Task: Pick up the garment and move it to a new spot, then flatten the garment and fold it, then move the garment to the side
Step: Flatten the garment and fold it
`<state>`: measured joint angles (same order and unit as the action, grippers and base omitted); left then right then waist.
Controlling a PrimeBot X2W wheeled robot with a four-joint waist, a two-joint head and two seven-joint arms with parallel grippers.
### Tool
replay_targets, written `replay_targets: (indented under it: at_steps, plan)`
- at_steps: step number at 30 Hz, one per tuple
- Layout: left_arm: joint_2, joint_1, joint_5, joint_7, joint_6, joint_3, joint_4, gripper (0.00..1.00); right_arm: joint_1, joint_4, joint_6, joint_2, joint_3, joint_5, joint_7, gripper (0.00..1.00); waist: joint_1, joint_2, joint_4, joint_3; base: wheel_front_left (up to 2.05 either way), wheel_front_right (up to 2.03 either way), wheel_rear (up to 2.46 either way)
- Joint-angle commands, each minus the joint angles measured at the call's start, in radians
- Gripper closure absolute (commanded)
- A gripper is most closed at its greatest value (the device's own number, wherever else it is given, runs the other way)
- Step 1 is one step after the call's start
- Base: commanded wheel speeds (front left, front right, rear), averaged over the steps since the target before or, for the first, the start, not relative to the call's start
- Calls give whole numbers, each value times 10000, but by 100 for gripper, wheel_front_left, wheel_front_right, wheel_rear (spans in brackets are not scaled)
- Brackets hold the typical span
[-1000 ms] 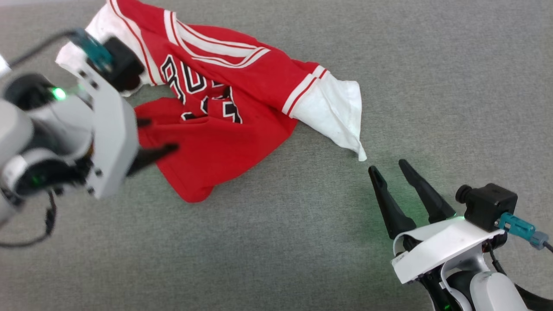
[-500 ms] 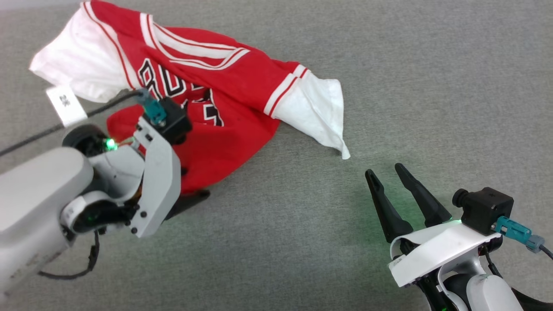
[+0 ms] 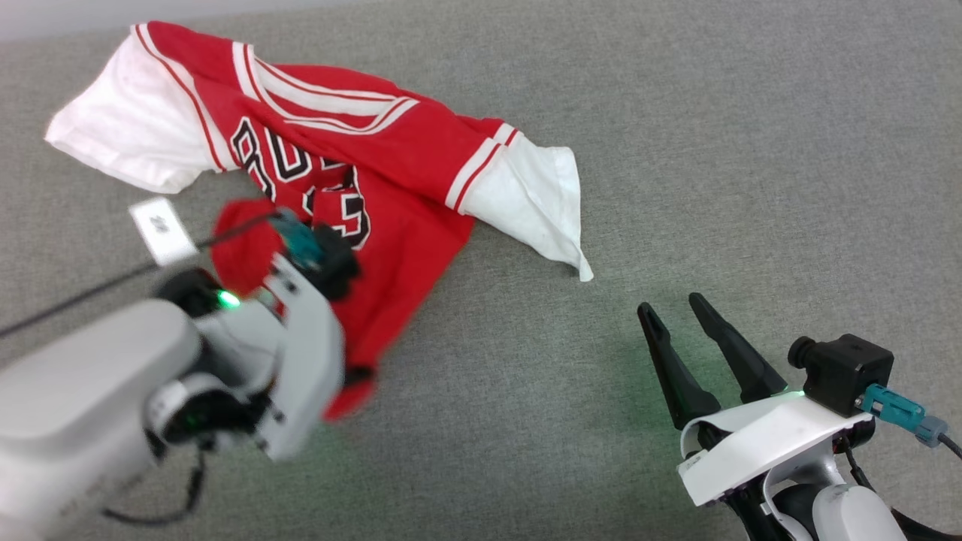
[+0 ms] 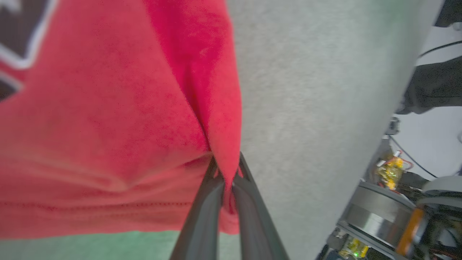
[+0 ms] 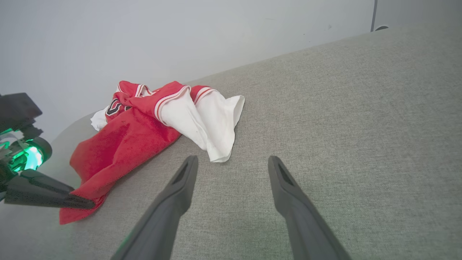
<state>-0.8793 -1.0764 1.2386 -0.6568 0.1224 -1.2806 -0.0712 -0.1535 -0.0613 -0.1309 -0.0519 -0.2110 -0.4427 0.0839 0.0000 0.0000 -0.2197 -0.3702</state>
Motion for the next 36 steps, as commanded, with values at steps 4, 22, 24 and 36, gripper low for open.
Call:
replay_targets:
  at_steps: [4,22,24,36]
  plan:
    - [135,386,883,-497,65,-8,1638,100,129,-82,3,12,87,-98,6,0,0,0,65,17,0,0,0]
    - [870,815,781,-1129,-370,146,3442,0,-180,-81,3,12,-20,17,-70,0,0,0,-214,-128,0,0,0]
    - [704,965,917,-829,-347,299,3304,0,-191,-103,3,12,-35,157,54,0,0,0,-133,-50,0,0,0]
    - [-640,2305,1534,3040,-604,2164,3012,0,-176,-792,3,-326,23,1317,1652,0,0,0,859,369,0,0,0]
